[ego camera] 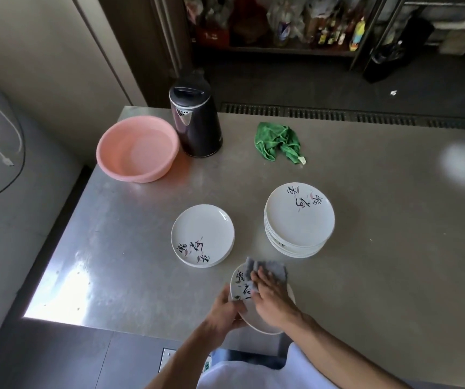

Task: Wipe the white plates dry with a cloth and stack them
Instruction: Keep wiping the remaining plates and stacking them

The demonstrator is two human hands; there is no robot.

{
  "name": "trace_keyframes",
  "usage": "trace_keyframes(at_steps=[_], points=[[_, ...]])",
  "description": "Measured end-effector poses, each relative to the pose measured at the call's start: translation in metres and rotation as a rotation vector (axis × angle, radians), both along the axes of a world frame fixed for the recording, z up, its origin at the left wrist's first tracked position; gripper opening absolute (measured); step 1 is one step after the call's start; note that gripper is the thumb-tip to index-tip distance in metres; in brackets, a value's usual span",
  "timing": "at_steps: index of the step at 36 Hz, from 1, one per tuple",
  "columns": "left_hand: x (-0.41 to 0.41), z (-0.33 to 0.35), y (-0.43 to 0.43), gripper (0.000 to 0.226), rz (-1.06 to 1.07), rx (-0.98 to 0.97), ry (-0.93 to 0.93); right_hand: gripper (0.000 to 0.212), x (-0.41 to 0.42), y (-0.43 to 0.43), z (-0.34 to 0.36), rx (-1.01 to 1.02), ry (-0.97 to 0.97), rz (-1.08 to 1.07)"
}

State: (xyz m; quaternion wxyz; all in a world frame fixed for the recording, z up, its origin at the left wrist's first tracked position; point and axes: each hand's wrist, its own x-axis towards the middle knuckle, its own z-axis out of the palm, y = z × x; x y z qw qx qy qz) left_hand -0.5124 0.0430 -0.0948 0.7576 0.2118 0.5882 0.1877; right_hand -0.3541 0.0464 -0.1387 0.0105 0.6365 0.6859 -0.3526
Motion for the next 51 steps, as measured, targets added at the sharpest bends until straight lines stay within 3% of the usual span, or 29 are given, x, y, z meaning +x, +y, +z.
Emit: trace_keyframes(at_steps=[2, 4, 7, 11, 13, 17, 20, 25, 29, 32, 34, 36, 40, 45, 47, 49, 51], points=[[0.001, 0.000, 0.000, 0.059, -0.015, 0.014, 0.003, 0.052, -0.003, -0.007, 0.000, 0.042, 0.149, 0.083], [0.000, -0.002, -0.002, 0.058, -0.028, 0.009, -0.008, 0.052, 0.001, -0.012, -0.002, 0.020, 0.181, 0.176], [-0.003, -0.004, -0.007, 0.075, 0.029, -0.056, 0.002, 0.056, 0.016, -0.015, -0.009, -0.068, 0.027, 0.114], [0.002, -0.011, -0.009, 0.074, 0.137, -0.084, -0.029, 0.058, 0.024, -0.010, -0.003, -0.131, -0.040, -0.065], [0.006, -0.012, -0.010, 0.070, 0.178, -0.092, -0.034, 0.055, 0.023, -0.011, 0.003, -0.124, 0.048, -0.116], [0.010, -0.006, -0.008, 0.046, 0.162, -0.064, 0.046, 0.045, 0.020, -0.025, 0.027, -0.236, 0.447, -0.317], [0.010, -0.002, -0.001, 0.040, 0.076, -0.033, 0.129, 0.042, 0.016, -0.034, 0.030, -0.186, 0.525, -0.256], [0.010, -0.005, -0.002, 0.054, 0.004, 0.007, 0.064, 0.060, 0.017, -0.035, 0.010, 0.141, 0.293, -0.016], [0.005, -0.006, -0.001, 0.040, -0.077, 0.052, 0.005, 0.062, 0.022, -0.032, -0.005, 0.167, 0.204, 0.219], [0.003, -0.005, -0.004, 0.048, -0.083, 0.040, -0.040, 0.064, 0.025, -0.028, -0.010, 0.198, 0.058, 0.303], [-0.001, -0.007, -0.006, 0.058, -0.040, 0.018, -0.053, 0.065, 0.026, -0.026, -0.011, 0.227, -0.109, 0.244], [-0.003, -0.011, -0.007, 0.063, -0.007, 0.003, -0.047, 0.066, 0.027, -0.022, -0.011, 0.104, -0.208, 0.121], [0.002, -0.013, -0.006, 0.066, 0.065, -0.016, -0.023, 0.068, 0.022, -0.021, -0.008, -0.015, -0.290, 0.016], [0.010, -0.013, -0.006, 0.058, 0.269, -0.056, 0.031, 0.060, 0.018, -0.018, 0.010, 0.033, -0.307, -0.077], [0.012, -0.012, -0.003, 0.035, 0.279, -0.053, 0.097, 0.057, 0.017, -0.017, 0.017, 0.087, -0.180, -0.044], [0.012, -0.010, 0.003, 0.019, 0.220, -0.044, 0.153, 0.056, 0.013, -0.019, 0.022, 0.015, 0.141, -0.082], [0.012, -0.006, 0.008, 0.029, 0.125, -0.030, 0.172, 0.057, 0.009, -0.019, 0.025, -0.049, 0.366, -0.089]])
